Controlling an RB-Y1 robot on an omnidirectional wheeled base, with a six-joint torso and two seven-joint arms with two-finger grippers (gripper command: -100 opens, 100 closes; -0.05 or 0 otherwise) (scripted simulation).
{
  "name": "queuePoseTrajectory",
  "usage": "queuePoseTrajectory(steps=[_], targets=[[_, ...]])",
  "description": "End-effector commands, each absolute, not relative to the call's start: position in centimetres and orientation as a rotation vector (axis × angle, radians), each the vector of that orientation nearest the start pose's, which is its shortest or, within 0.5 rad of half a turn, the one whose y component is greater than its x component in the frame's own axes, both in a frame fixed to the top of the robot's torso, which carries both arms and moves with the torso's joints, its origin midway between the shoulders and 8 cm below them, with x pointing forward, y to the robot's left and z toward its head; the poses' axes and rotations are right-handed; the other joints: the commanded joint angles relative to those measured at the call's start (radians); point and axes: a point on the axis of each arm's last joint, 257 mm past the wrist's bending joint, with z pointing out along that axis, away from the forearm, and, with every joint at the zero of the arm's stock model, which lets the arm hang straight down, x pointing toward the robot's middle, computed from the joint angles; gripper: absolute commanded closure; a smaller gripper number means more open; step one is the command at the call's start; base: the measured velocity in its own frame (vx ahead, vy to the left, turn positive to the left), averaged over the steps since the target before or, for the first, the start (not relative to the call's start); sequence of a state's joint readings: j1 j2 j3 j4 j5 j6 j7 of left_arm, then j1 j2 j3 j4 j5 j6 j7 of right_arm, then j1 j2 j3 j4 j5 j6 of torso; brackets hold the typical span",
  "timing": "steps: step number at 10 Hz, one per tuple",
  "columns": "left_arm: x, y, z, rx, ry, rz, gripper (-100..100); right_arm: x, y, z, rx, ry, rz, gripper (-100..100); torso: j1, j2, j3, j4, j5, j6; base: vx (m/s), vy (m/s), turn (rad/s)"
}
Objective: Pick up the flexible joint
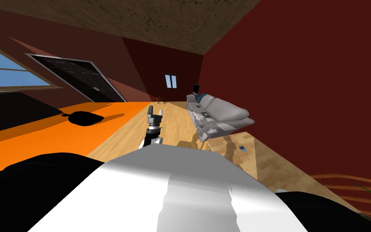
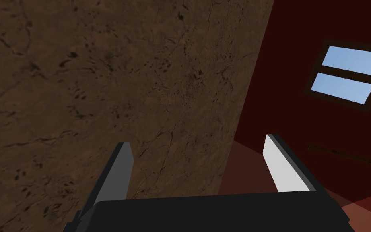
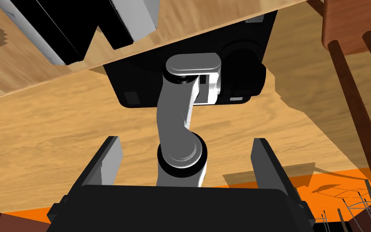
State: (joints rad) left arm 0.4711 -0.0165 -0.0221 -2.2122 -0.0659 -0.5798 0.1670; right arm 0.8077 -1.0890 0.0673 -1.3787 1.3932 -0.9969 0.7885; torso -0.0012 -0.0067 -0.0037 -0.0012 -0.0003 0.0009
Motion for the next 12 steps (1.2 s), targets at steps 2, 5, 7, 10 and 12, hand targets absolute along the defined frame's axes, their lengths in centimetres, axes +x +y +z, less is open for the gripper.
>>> queuePoseTrajectory(steps=[2,5,7,10,12], targets=[[34.8,26.1,1.8,-0.661,0.572,-1.461,0,-5.9,-47.6,-44.0,-2.003,2.109,0.568,-100,0.000,0.001,0.000,0.000,0.000,0.000,0.053,0.004,0.271],[34.8,26.1,1.8,-0.661,0.572,-1.461,0,-5.6,-49.5,-43.7,-2.049,2.120,0.542,-100,-0.004,0.002,0.001,0.001,-0.001,0.001,0.026,-0.060,0.006],[34.8,26.1,1.8,-0.661,0.572,-1.461,0,-3.8,-50.6,-43.9,-2.074,2.120,0.465,-100,-0.004,0.007,0.004,0.002,-0.001,0.001,-0.028,-0.085,-0.080],[34.8,26.1,1.8,-0.661,0.572,-1.461,0,-1.6,-51.8,-44.1,-2.094,2.120,0.371,-100,-0.003,0.007,0.004,0.002,-0.001,0.001,-0.024,-0.064,-0.084],[34.8,26.1,1.8,-0.661,0.572,-1.461,0,-0.2,-52.6,-44.2,-2.102,2.121,0.309,-100,-0.002,0.007,0.004,0.002,-0.001,0.001,-0.013,-0.043,-0.087]])
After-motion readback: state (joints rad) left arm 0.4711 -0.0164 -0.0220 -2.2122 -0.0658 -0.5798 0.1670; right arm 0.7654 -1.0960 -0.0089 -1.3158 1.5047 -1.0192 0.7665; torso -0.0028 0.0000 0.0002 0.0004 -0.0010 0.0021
